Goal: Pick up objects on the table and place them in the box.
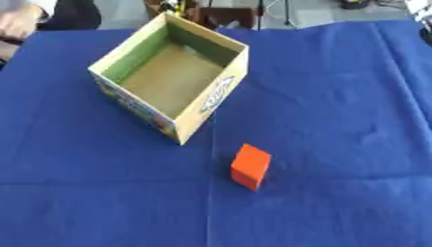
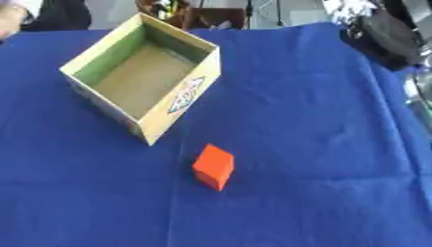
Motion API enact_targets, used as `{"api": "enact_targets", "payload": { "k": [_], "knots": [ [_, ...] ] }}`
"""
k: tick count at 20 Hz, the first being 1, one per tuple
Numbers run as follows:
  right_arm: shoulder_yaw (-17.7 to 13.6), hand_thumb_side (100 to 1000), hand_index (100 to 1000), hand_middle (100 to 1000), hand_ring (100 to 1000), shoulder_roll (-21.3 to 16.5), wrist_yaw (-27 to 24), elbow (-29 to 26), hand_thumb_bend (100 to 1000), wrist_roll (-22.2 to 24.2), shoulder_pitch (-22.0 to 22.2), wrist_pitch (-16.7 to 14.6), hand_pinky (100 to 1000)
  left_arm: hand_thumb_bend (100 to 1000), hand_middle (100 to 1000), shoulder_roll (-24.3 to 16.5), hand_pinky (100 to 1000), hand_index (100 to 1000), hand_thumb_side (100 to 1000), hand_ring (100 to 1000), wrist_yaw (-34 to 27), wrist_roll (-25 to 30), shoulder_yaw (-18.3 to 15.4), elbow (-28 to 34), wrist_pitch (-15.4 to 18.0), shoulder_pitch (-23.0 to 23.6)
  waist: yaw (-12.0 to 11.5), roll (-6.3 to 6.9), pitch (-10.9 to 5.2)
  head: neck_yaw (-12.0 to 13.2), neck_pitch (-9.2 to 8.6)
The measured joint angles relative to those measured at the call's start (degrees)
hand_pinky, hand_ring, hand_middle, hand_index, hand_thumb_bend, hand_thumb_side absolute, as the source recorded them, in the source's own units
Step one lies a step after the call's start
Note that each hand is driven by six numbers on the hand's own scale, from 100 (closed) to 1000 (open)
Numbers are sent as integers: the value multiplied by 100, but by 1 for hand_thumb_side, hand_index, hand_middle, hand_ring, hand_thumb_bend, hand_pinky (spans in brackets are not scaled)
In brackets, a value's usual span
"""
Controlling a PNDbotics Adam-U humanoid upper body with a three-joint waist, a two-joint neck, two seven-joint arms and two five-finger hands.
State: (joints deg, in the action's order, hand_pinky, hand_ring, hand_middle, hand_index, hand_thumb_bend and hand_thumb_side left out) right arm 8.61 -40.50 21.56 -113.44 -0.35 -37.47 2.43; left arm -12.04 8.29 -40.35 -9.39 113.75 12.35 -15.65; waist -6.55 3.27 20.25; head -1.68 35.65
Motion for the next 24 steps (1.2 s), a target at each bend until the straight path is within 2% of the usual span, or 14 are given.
{"api": "enact_targets", "payload": {
  "k": [4, 9, 14, 21, 22, 23, 24],
  "knots": [
    [211, 1000, 813, 667, 749, -16, 354, 0, 214, 393, -227, 174, 754, 122, 616, 0, 385, 732, 1000, 678, -13, 16, 2, 0, -9, 0, 4, -6, -5, -7, 2],
    [642, 1000, 836, 694, 755, -64, 1123, -1, 300, 1284, -636, 284, 762, 119, 616, 0, 385, 732, 1000, 680, -20, 51, 7, 0, -23, 0, -12, -21, -27, -36, 7],
    [1059, 1000, 841, 700, 755, -61, 1677, -2, 325, 2074, -890, 199, 768, 118, 618, 0, 384, 732, 1000, 682, -23, 87, 36, 0, -32, 0, -10, -58, -47, -48, 7],
    [1450, 1000, 848, 709, 764, 43, 2020, -4, 354, 2671, -1006, 111, 777, 115, 620, 0, 383, 731, 1000, 684, -24, 114, 43, 0, -39, 1, -5, -93, -51, -35, 7],
    [1505, 1000, 848, 710, 765, 63, 2051, -4, 398, 2743, -1022, 100, 778, 113, 620, 0, 382, 731, 1000, 684, -24, 119, 55, 0, -43, 1, -4, -95, -51, -29, 7],
    [1551, 1000, 847, 707, 763, 86, 2083, -5, 356, 2813, -1031, 94, 777, 116, 620, 0, 382, 730, 1000, 684, -26, 123, 67, 0, -46, 1, -1, -96, -51, -26, 7],
    [1595, 1000, 843, 700, 759, 103, 2113, -5, 354, 2876, -1036, 93, 770, 115, 620, 0, 382, 730, 1000, 684, -28, 126, 72, 0, -47, 1, 3, -97, -51, -22, 7]
  ]
}}
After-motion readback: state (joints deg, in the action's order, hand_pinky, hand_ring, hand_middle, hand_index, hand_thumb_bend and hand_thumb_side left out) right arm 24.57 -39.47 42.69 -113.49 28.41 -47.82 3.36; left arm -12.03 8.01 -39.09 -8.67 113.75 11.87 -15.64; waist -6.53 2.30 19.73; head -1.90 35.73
